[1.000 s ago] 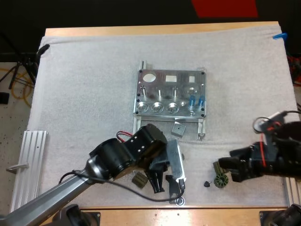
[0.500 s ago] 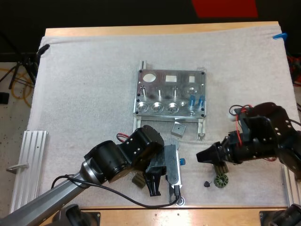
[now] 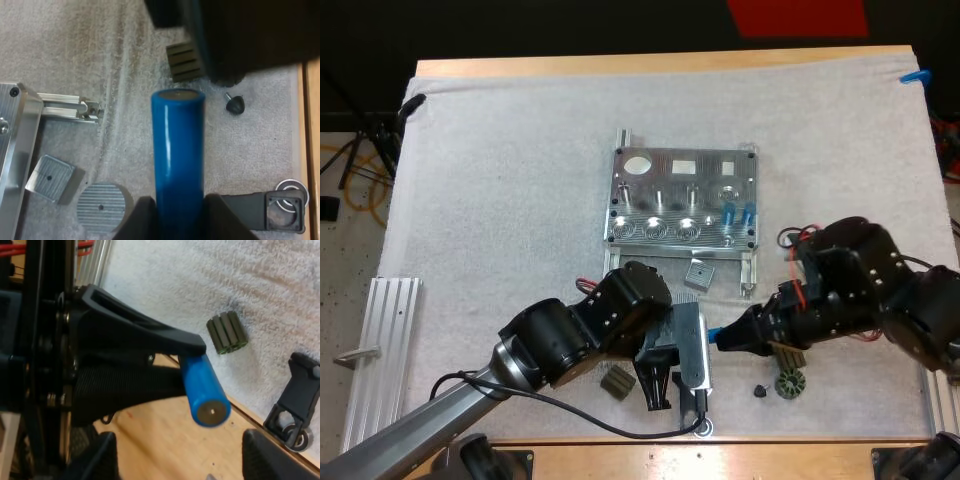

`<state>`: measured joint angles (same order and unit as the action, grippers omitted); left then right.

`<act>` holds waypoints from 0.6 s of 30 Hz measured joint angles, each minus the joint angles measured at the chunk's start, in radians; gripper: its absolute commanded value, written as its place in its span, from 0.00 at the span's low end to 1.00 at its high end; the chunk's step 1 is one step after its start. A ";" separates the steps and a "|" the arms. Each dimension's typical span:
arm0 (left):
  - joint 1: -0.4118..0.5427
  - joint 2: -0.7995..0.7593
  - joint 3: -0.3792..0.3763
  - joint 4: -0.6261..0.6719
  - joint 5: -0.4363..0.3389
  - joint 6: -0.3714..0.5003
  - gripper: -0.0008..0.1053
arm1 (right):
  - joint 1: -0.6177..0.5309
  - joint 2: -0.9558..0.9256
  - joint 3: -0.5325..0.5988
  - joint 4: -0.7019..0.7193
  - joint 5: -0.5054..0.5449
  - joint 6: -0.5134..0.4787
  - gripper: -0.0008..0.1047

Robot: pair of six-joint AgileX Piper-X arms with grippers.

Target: Load cells from right to left

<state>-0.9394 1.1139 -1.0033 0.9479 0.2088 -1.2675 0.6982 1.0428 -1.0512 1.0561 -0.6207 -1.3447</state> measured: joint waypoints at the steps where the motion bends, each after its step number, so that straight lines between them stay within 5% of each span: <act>1: 0.000 0.000 0.000 0.000 0.000 0.000 0.01 | 0.017 0.003 0.000 0.000 0.024 0.008 0.52; 6: 0.000 0.000 0.000 -0.002 0.005 0.000 0.01 | 0.064 0.025 0.000 -0.012 0.093 0.038 0.52; 18: 0.000 0.000 0.000 -0.004 0.004 0.000 0.01 | 0.073 0.068 0.000 -0.089 0.072 0.094 0.52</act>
<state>-0.9394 1.1139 -1.0033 0.9438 0.2128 -1.2675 0.7711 1.1107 -1.0512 0.9668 -0.5486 -1.2503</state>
